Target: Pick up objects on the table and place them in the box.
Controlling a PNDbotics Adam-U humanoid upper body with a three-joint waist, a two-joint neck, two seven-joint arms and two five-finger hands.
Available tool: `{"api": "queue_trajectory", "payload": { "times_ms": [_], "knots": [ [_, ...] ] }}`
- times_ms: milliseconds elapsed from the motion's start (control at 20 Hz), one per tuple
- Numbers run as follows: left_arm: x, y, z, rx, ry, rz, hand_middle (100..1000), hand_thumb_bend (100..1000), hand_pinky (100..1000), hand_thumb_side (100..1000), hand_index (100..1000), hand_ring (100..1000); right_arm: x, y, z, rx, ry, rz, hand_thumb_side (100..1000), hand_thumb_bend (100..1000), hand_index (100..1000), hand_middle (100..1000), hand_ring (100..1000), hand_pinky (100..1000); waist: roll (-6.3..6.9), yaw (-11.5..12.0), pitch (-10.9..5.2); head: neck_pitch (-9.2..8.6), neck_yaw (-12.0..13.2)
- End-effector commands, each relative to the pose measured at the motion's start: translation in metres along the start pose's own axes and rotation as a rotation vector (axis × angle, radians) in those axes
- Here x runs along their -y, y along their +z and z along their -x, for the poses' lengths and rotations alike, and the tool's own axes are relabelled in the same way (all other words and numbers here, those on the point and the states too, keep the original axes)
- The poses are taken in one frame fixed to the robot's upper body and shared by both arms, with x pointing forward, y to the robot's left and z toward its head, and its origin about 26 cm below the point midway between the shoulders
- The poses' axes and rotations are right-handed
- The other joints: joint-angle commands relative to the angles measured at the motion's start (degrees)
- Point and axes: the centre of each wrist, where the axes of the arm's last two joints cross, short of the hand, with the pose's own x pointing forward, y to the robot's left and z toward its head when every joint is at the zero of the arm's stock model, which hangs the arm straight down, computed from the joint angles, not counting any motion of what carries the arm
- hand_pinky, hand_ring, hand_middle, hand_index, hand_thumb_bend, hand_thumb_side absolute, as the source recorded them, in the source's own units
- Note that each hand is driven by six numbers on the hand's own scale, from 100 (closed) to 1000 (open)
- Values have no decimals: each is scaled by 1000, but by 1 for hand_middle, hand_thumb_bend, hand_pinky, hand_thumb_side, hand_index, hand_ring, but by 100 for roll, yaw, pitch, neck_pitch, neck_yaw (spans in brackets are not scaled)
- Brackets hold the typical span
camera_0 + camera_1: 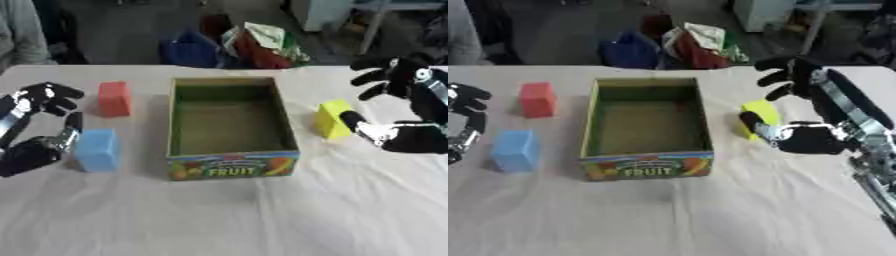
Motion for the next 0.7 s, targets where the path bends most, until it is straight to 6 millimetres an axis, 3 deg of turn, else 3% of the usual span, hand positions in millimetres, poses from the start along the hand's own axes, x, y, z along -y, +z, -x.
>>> {"api": "queue_trajectory", "payload": {
  "times_ms": [50,250,400,500,700],
  "knots": [
    [-27,-2,8,-35,-165,78,758,115,745,536,832,750,10,-1,-2,4,29,-1,159,374,842,806,769,656,13,-29,-100,57,39],
    [-47,-8,19,-57,-317,185,753,229,752,550,832,748,8,-1,-2,4,23,-12,160,372,842,807,769,656,19,-100,-119,75,102],
    [-53,-13,24,-60,-361,239,753,229,752,550,832,748,8,-1,-2,2,19,-15,160,372,842,807,769,656,21,-106,-129,80,99],
    [-57,-17,27,-64,-404,290,742,375,762,565,836,740,8,-1,-1,0,14,-20,161,369,843,808,769,656,44,-160,-143,93,109],
    [-58,-28,34,-70,-470,383,741,407,764,560,834,742,8,-1,1,-7,6,-24,160,366,843,808,770,656,54,-190,-162,113,70]
  ]
}}
